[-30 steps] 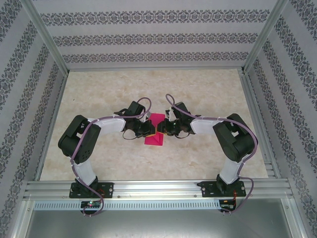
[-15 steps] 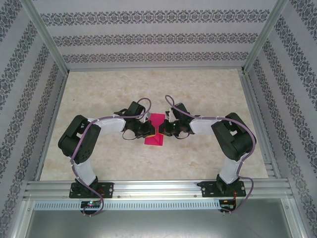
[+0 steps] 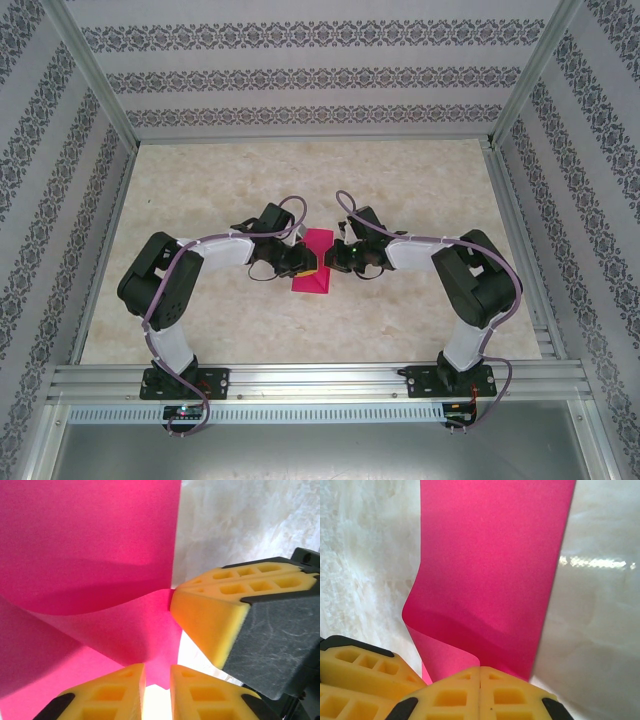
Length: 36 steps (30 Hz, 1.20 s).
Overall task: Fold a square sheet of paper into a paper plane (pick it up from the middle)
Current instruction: Fold the triangle a second time at the center of the table.
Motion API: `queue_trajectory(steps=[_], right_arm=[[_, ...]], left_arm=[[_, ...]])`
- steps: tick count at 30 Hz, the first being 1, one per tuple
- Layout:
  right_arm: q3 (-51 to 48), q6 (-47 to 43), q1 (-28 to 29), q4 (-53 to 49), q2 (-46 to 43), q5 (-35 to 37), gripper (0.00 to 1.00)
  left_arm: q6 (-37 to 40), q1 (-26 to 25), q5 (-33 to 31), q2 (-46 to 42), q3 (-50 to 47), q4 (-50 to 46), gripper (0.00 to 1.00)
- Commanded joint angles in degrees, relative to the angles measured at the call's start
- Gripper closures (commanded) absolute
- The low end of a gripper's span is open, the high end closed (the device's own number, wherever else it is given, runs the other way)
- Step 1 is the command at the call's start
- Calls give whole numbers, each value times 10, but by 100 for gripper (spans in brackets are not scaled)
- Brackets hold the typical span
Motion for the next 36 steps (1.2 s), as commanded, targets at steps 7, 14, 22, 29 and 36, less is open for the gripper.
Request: queue_trajectory(steps=[7,14,22,29,36], right_arm=[[-9,-11,-6,-7,-18,21,95],[-10,-13,-7,-13,-20,34,95],[-9,-14,-7,-16,-21,38,95],[-6,-17,-7,-19,-20,41,95],[1,-19,-8,-19,-13,38,95]], left_arm=[[17,-12,10,5,23,2,73],[20,-15,10,13,30,-2,73],[22,-16,7,20,34,-8,73],[24,-17,5,27,38,-13,74],[25,-17,5,32,42,-16,74]])
